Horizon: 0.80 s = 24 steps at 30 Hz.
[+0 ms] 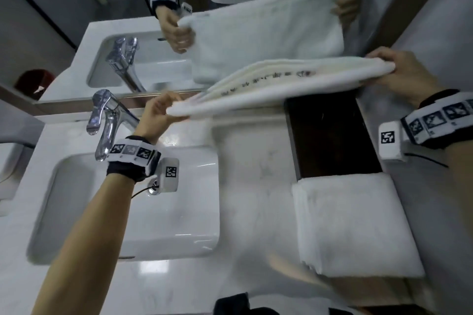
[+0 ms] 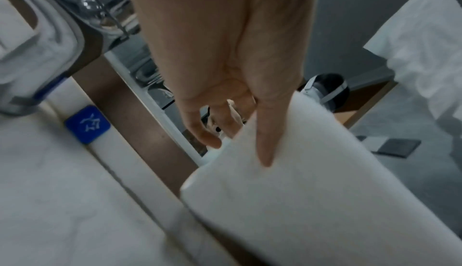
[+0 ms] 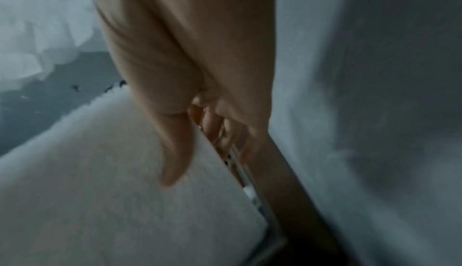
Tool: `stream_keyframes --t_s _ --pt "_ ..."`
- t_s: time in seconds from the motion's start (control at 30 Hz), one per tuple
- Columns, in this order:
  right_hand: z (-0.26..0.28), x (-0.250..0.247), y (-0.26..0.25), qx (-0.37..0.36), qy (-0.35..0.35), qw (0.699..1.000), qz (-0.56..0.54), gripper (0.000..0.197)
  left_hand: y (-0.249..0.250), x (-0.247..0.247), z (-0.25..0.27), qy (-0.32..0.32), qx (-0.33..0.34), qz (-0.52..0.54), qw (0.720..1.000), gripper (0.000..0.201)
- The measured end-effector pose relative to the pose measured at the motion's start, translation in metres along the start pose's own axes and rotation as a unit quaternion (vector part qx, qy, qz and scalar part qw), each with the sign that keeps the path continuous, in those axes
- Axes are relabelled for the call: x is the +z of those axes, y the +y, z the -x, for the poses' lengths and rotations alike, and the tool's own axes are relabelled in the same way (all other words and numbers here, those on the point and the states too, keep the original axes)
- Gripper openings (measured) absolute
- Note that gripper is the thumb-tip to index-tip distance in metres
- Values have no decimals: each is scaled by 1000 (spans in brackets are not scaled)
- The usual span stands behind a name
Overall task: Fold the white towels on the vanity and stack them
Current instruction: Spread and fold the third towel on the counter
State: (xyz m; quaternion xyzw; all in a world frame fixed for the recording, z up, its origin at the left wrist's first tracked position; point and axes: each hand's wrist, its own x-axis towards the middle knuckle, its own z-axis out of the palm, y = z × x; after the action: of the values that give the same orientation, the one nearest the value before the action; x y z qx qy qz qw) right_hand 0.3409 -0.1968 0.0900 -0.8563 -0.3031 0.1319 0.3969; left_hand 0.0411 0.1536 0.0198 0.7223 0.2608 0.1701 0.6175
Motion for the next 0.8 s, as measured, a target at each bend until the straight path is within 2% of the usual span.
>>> stream_keyframes --t_s 0.1,0.17,0.2,0.3,0.37,0.4,0.5,0.6,0.63,0.7,0.8 --pt "20 -8 9 35 -57 991 115 34 -12 -2 18 -142 -36 -117 982 49" --pt "26 0 25 91 -71 982 151 41 -29 2 24 -180 -58 -194 963 53" --pt "27 6 31 121 -73 977 157 41 -38 4 25 -163 -72 -204 963 53" --pt "22 26 51 213 -87 962 148 27 -59 16 15 -47 -112 -187 975 40" --pt "18 37 58 251 -82 955 133 22 -69 29 5 13 -159 -186 970 25" --pt "16 43 61 265 -80 953 120 25 -73 37 1 32 -189 -203 960 27" --pt "7 59 66 306 -93 943 98 37 -77 60 -13 23 -262 -248 932 47" --pt "0 71 67 325 -125 926 147 43 -74 83 -20 -5 -307 -271 912 64" --pt "-2 75 67 333 -134 920 158 51 -75 89 -20 1 -316 -272 909 64" --pt "-3 77 66 344 -146 914 158 68 -79 100 -15 29 -330 -221 917 53" --pt "-5 73 64 347 -160 912 147 74 -80 99 -12 53 -315 -149 936 41"
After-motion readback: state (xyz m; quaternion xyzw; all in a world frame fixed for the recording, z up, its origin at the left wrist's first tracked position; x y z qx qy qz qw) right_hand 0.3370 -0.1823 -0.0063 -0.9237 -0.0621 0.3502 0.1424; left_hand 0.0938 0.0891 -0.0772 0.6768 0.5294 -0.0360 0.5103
